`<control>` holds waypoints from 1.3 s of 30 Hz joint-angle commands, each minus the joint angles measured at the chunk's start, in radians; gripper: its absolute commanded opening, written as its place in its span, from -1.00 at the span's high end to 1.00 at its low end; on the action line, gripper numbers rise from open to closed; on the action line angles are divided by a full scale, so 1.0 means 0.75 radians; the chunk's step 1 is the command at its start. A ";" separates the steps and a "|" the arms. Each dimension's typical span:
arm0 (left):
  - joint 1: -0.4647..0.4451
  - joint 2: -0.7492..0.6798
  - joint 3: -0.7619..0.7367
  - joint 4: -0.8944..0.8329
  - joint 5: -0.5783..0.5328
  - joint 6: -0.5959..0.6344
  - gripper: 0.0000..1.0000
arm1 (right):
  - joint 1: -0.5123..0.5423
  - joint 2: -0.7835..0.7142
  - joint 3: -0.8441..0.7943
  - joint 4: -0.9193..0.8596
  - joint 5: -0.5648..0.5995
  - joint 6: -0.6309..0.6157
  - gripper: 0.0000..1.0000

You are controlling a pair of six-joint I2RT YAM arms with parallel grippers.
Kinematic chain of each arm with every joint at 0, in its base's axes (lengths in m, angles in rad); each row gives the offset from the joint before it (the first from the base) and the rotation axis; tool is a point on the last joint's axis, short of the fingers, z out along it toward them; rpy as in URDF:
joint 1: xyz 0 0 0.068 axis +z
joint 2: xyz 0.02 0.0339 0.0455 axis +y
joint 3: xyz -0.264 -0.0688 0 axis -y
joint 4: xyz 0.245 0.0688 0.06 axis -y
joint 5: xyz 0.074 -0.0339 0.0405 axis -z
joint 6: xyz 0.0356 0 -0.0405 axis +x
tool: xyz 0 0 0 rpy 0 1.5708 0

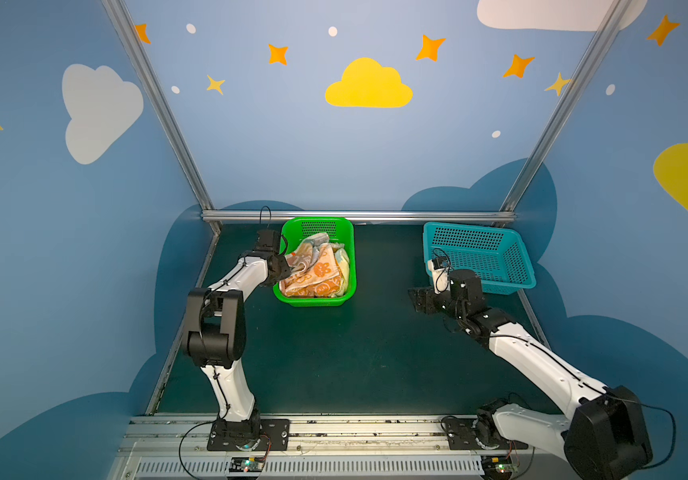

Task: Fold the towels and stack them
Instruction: 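Reach the left gripper into the green basket while the right gripper moves toward table center, then lower the left gripper onto the pink-and-blue towel and grasp it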

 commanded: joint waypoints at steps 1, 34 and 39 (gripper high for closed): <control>0.061 0.006 0.016 -0.085 -0.061 0.010 0.21 | 0.024 0.038 0.049 -0.005 0.018 -0.007 -0.75; 0.331 -0.282 0.113 -0.208 -0.048 0.159 -0.72 | 0.223 0.346 0.259 -0.072 0.017 -0.010 -0.75; 0.254 -0.348 -0.004 -0.135 0.038 0.119 -0.73 | 0.241 0.356 0.261 -0.064 0.013 -0.009 -0.74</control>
